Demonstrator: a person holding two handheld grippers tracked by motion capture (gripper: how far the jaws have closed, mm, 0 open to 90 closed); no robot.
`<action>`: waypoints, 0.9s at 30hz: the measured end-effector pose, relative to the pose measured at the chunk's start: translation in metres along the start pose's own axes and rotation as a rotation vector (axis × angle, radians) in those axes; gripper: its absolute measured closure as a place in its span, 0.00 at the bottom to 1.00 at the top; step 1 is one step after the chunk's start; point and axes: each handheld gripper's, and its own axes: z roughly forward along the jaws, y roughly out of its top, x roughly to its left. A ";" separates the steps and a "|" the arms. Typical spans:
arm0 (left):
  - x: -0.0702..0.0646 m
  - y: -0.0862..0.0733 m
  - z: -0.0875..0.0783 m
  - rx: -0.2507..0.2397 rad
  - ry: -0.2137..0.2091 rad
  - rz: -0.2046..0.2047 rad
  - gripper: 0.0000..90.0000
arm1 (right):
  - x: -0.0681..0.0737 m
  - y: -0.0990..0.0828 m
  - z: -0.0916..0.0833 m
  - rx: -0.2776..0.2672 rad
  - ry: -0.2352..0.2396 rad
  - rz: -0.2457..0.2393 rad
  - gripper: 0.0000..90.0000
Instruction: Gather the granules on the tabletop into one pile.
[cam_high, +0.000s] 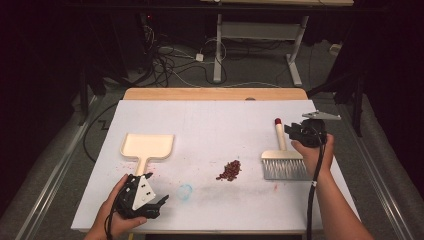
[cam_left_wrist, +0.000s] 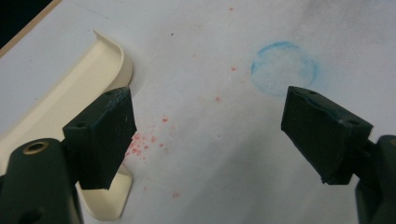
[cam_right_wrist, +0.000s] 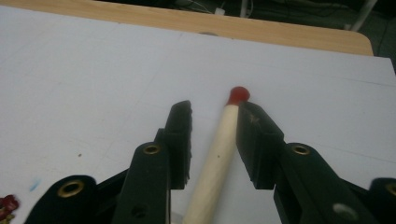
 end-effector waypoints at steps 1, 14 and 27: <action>0.000 0.000 0.000 -0.001 0.000 0.001 0.19 | 0.000 -0.001 -0.002 -0.013 0.001 -0.003 0.71; -0.001 0.003 -0.002 -0.012 0.010 -0.002 0.19 | 0.032 -0.005 -0.053 -0.269 0.112 -0.266 0.45; 0.002 0.003 -0.006 -0.050 0.031 -0.022 0.19 | 0.058 -0.030 -0.112 -0.389 0.167 -0.365 0.29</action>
